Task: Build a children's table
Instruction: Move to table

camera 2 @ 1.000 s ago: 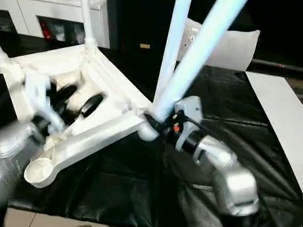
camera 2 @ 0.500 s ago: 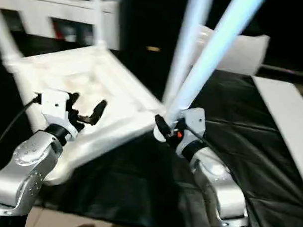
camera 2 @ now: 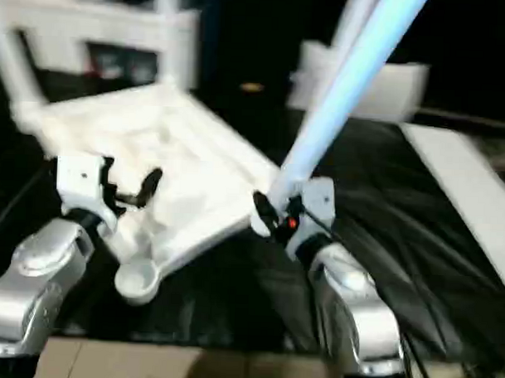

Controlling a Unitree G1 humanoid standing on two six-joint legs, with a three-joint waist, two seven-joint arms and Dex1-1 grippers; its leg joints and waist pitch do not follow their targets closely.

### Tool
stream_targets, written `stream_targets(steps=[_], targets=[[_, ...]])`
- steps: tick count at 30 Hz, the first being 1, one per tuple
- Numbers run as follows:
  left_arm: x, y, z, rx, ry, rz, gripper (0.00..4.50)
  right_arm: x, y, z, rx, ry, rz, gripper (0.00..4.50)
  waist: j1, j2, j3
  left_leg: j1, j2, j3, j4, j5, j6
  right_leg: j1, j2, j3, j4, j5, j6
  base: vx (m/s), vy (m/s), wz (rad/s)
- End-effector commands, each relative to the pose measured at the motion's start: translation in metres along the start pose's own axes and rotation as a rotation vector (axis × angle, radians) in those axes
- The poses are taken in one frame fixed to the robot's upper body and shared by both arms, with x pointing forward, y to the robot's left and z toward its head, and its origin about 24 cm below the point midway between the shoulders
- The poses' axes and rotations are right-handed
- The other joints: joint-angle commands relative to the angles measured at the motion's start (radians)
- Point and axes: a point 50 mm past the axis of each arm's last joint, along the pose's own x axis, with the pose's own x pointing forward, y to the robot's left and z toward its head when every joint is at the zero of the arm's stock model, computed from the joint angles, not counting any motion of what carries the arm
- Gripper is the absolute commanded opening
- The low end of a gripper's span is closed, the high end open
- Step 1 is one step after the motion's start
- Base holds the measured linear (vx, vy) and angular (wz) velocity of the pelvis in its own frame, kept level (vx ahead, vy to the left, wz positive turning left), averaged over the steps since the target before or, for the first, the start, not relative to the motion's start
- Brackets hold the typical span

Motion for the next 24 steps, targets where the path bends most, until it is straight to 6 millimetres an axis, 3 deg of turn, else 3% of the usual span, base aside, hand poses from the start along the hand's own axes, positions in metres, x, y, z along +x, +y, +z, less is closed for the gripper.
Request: stream_targets(steps=[1, 2, 3, 4, 5, 6, 7, 8, 9, 10, 11, 12, 13, 14, 15, 16, 17, 18, 19, 20, 21, 22, 23, 24], targets=[[0.000, 0.003, 0.001, 0.023, 0.002, 0.007, 4.50, -0.001, -0.001, 0.000, 0.004, -0.004, -0.011, 1.91, 0.021, 0.009, -0.028, -0.067, 0.028, -0.178, 0.028, 0.004, -0.034, 0.087, -0.215, 0.116, -0.242, -0.432, 0.082, 0.007, 0.112, -0.67], [0.000, 0.003, 0.001, 0.023, 0.002, 0.007, 4.50, -0.001, -0.001, 0.000, 0.004, -0.004, -0.011, 1.91, 0.021, 0.019, -0.028, -0.018, 0.068, -0.183, -0.020, -0.009, 0.000, 0.067, -0.207, 0.116, -0.243, -0.322, -0.073, -0.071, 0.157, -0.20], [0.000, 0.003, 0.001, 0.025, 0.003, 0.007, 4.50, -0.001, -0.001, 0.000, 0.003, -0.004, -0.012, 1.91, 0.015, 0.022, -0.027, -0.002, 0.077, -0.173, -0.064, 0.020, 0.019, 0.066, -0.174, 0.085, -0.243, -0.318, -0.126, -0.071, 0.157, -0.20], [0.000, 0.002, 0.001, 0.034, 0.005, 0.004, 4.50, -0.002, -0.001, -0.001, -0.001, 0.002, -0.013, 1.91, 0.014, 0.053, -0.044, 0.018, 0.109, -0.166, -0.160, 0.078, 0.097, 0.085, -0.123, 0.073, -0.226, -0.243, -0.196, -0.059, 0.191, 0.07], [0.000, 0.002, 0.001, 0.034, 0.006, 0.004, 4.50, -0.002, -0.001, -0.001, -0.002, 0.002, -0.013, 1.91, -0.034, 0.074, -0.053, 0.076, 0.131, -0.159, -0.221, 0.116, 0.214, 0.031, 0.002, 0.028, -0.139, -0.106, -0.170, -0.046, 0.222, 0.08], [0.000, 0.002, 0.001, 0.036, 0.006, 0.003, 4.50, -0.002, -0.001, -0.001, -0.004, 0.002, -0.011, 1.91, -0.055, 0.084, -0.054, 0.104, 0.134, -0.176, -0.234, 0.137, 0.295, 0.015, 0.031, 0.011, -0.105, -0.058, -0.143, -0.046, 0.222, 0.08], [0.000, 0.002, 0.000, 0.042, 0.011, -0.002, 4.50, -0.002, -0.001, -0.001, -0.003, 0.004, -0.011, 1.91, -0.066, 0.092, -0.054, 0.131, 0.141, -0.180, -0.242, 0.142, 0.416, -0.021, 0.046, 0.007, -0.070, -0.015, -0.098, -0.040, 0.210, 0.05], [0.000, 0.002, 0.000, 0.042, 0.011, -0.002, 4.50, -0.002, -0.001, -0.001, -0.003, 0.004, -0.011, 1.91, -0.068, 0.087, -0.041, 0.113, 0.148, -0.162, -0.270, 0.094, 0.459, -0.029, 0.051, 0.004, -0.042, 0.004, -0.055, -0.045, 0.185, 0.10], [-0.001, 0.001, 0.000, 0.046, 0.013, -0.007, 4.50, -0.002, -0.001, -0.001, -0.003, 0.004, -0.012, 1.91, -0.077, 0.072, -0.038, 0.106, 0.149, -0.164, -0.273, 0.079, 0.481, -0.024, 0.042, 0.012, -0.047, 0.021, -0.040, -0.045, 0.185, 0.10], [0.000, 0.001, -0.001, 0.049, 0.014, -0.010, 4.50, -0.002, -0.001, -0.001, -0.002, 0.005, -0.015, 1.91, -0.073, 0.050, -0.033, 0.084, 0.121, -0.143, -0.267, 0.022, 0.452, -0.005, -0.005, 0.046, -0.113, 0.022, -0.033, -0.053, 0.146, 0.07], [0.000, 0.001, -0.001, 0.050, 0.015, -0.011, 4.50, -0.002, -0.001, -0.001, -0.002, 0.005, -0.015, 1.91, -0.053, 0.025, -0.030, 0.064, 0.072, -0.098, -0.203, -0.149, 0.305, 0.014, -0.109, 0.129, -0.226, -0.163, -0.083, -0.051, 0.112, 0.06], [0.000, 0.001, -0.001, 0.050, 0.015, -0.012, 4.50, -0.002, -0.001, -0.001, -0.001, 0.005, -0.016, 1.91, -0.035, 0.017, -0.035, 0.038, 0.095, -0.122, -0.150, -0.160, 0.247, 0.058, -0.204, 0.187, -0.268, -0.278, -0.104, -0.051, 0.112, 0.06], [0.000, 0.001, -0.001, 0.054, 0.017, -0.019, 4.50, -0.001, -0.001, -0.001, 0.004, 0.003, -0.020, 1.91, -0.011, 0.034, -0.040, 0.007, 0.140, -0.173, -0.071, -0.113, 0.145, 0.079, -0.310, 0.244, -0.307, -0.402, -0.131, -0.061, 0.140, 0.02], [0.000, 0.000, -0.003, 0.059, 0.022, -0.024, 4.50, -0.002, -0.001, -0.001, 0.006, 0.002, -0.019, 1.91, -0.029, 0.035, -0.031, -0.021, 0.132, -0.194, -0.085, -0.072, 0.098, 0.095, -0.271, 0.200, -0.294, -0.421, -0.154, -0.063, 0.183, -0.23], [0.000, 0.000, -0.003, 0.060, 0.023, -0.025, 4.50, -0.002, -0.001, -0.001, 0.007, 0.002, -0.019, 1.91, -0.029, 0.048, -0.025, -0.001, 0.127, -0.191, -0.138, -0.065, 0.086, 0.078, -0.208, 0.157, -0.288, -0.439, -0.162, -0.063, 0.183, -0.23], [0.000, -0.002, -0.005, 0.085, 0.043, -0.039, 4.50, -0.002, 0.000, -0.001, 0.010, 0.001, -0.013, 1.91, -0.064, 0.079, -0.024, 0.054, 0.125, -0.172, -0.243, -0.185, 0.071, 0.020, -0.024, 0.077, -0.208, -0.340, -0.127, -0.051, 0.174, -0.10], [0.000, -0.002, -0.007, 0.097, 0.052, -0.043, 4.50, -0.003, 0.000, -0.001, 0.013, 0.001, -0.010, 1.91, -0.106, 0.098, -0.037, 0.079, 0.115, -0.194, -0.275, -0.228, 0.051, 0.005, 0.051, 0.056, -0.119, -0.080, -0.086, -0.063, 0.185, 0.09], [0.000, -0.002, -0.007, 0.097, 0.052, -0.043, 4.50, -0.003, 0.000, -0.001, 0.013, 0.001, -0.010, 1.91, -0.106, 0.102, -0.035, 0.078, 0.121, -0.196, -0.286, -0.259, 0.026, 0.002, 0.052, 0.054, -0.105, 0.004, -0.070, -0.063, 0.185, 0.09], [-0.001, -0.004, -0.009, 0.114, 0.066, -0.052, 4.50, -0.003, 0.002, -0.002, 0.022, 0.004, -0.001, 1.91, -0.103, 0.104, -0.032, 0.076, 0.121, -0.187, -0.302, -0.303, -0.004, -0.001, 0.055, 0.049, -0.099, 0.058, -0.049, -0.076, 0.174, 0.03], [-0.001, -0.003, -0.010, 0.112, 0.069, -0.040, 4.50, -0.003, 0.002, -0.003, 0.021, 0.011, 0.003, 1.91, -0.107, 0.082, -0.030, 0.065, 0.130, -0.194, -0.303, -0.423, -0.065, 0.027, 0.008, 0.068, -0.148, 0.128, -0.023, -0.071, 0.105, 0.06], [-0.001, -0.002, -0.010, 0.108, 0.070, -0.032, 4.50, -0.003, 0.003, -0.004, 0.020, 0.017, 0.005, 1.91, -0.098, 0.086, -0.023, 0.064, 0.123, -0.184, -0.303, -0.490, -0.103, 0.020, -0.003, 0.080, -0.164, 0.080, -0.019, -0.071, 0.105, 0.06], [-0.001, -0.002, -0.010, 0.108, 0.070, -0.032, 4.50, -0.003, 0.003, -0.004, 0.020, 0.017, 0.005, 1.91, -0.105, 0.068, -0.016, 0.066, 0.109, -0.173, -0.294, -0.597, -0.120, 0.017, -0.017, 0.098, -0.198, -0.105, -0.007, -0.061, 0.057, 0.06], [-0.001, -0.003, -0.010, 0.108, 0.069, -0.040, 4.50, -0.003, 0.003, -0.004, 0.019, 0.019, 0.006, 1.91, -0.104, 0.065, -0.010, 0.071, 0.104, -0.172, -0.286, -0.672, -0.121, 0.009, -0.031, 0.105, -0.224, -0.293, 0.002, 0.000, 0.000, 0.00], [-0.001, -0.003, -0.011, 0.108, 0.071, -0.047, 4.50, -0.003, 0.003, -0.004, 0.017, 0.021, 0.007, 1.91, -0.105, 0.063, -0.012, 0.073, 0.103, -0.175, -0.280, -0.688, -0.112, 0.011, -0.039, 0.106, -0.234, -0.360, 0.007, 0.000, 0.000, 0.00]])
